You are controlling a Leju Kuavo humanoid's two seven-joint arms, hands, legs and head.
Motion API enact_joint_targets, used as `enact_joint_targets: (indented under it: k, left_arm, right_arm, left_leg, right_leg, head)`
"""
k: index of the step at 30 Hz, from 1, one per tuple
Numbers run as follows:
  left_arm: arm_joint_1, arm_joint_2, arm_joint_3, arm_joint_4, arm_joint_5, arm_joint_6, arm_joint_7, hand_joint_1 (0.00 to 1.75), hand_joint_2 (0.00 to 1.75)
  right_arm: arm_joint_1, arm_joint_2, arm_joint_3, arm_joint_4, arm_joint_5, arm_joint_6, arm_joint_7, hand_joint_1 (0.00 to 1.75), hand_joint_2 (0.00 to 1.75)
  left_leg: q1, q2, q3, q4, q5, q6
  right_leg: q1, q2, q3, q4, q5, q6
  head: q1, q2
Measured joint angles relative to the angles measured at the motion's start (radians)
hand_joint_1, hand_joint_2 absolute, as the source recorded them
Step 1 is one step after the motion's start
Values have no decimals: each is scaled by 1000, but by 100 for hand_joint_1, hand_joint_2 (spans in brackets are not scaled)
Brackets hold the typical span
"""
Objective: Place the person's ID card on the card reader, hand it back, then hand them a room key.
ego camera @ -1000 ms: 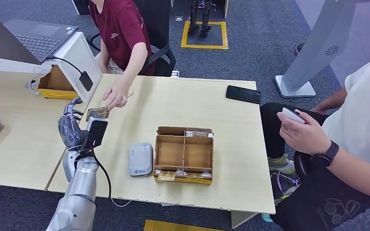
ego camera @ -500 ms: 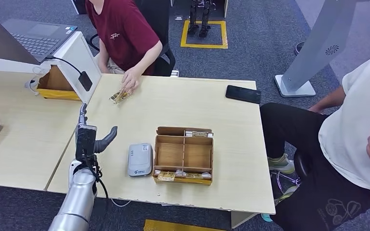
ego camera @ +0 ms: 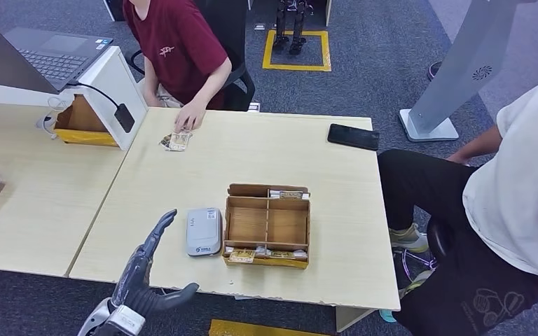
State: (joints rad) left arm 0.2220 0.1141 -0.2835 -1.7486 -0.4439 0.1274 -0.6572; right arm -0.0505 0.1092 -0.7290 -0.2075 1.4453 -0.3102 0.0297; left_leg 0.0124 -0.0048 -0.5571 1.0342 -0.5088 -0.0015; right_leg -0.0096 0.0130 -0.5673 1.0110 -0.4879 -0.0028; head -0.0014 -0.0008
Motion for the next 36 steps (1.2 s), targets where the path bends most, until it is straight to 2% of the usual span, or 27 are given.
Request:
enact_joint_targets:
  k: [4, 6, 10, 16, 20, 22, 28, 32, 36]
  left_arm:
    - [27, 25, -42, -39, -45, 46, 14, 0, 175]
    - [35, 46, -80, -43, -135, 133, 58, 0, 175]
    - [29, 92, -212, -25, -289, 314, 156, 0, 175]
    - [-12, 99, -347, 50, -432, 415, 242, 0, 175]
    - [-60, 74, -396, 143, -663, 529, 338, 0, 175]
    - [-81, 55, -412, 187, -729, 550, 365, 0, 175]
    - [-134, -8, -428, 300, -867, 560, 414, 0, 175]
    - [-153, -57, -413, 331, -1026, 561, 488, 0, 175]
    - [-164, -93, -387, 343, -1044, 561, 495, 0, 175]
  right_arm:
    - [0, -2, -8, 0, -2, -1, 3, 0, 0]
    - [0, -2, -14, 0, -2, 0, 5, 0, 0]
    - [-1, -2, -23, 0, 9, 0, 9, 0, 0]
    - [-1, -2, -27, 0, 22, 0, 9, 0, 0]
    - [-4, -2, -28, 0, 40, 3, 9, 0, 0]
    - [-5, -2, -27, 0, 48, 5, 9, 0, 0]
    - [-9, -2, -27, 0, 59, 13, 9, 0, 0]
    - [-11, -2, -27, 0, 63, 18, 9, 0, 0]
    - [-13, -2, -27, 0, 64, 18, 9, 0, 0]
  left_leg:
    - [0, 0, 0, 0, 0, 0]
    - [0, 0, 1, 0, 0, 0]
    - [0, 0, 1, 0, 0, 0]
    - [0, 0, 0, 0, 0, 0]
    - [0, -1, 1, 0, 0, 0]
    - [0, -1, 1, 0, 1, 0]
    - [0, -1, 1, 0, 1, 0]
    - [0, -1, 1, 0, 1, 0]
    - [0, -1, 1, 0, 1, 0]
  right_leg:
    - [0, 0, 0, 0, 0, 0]
    - [0, -1, 0, 0, 0, 0]
    - [0, -1, 0, 0, 0, 0]
    - [0, -1, 0, 0, 0, 0]
    - [0, -1, 1, 0, 1, 0]
    - [0, -1, 1, 0, 1, 0]
    - [0, -1, 1, 0, 1, 0]
    - [0, -1, 1, 0, 1, 0]
    - [0, -1, 1, 0, 1, 0]
  head:
    - [0, 0]
    - [0, 0]
    - [0, 0]
    - [0, 0]
    - [0, 0]
    - [0, 0]
    - [0, 0]
    - [0, 0]
    - [0, 0]
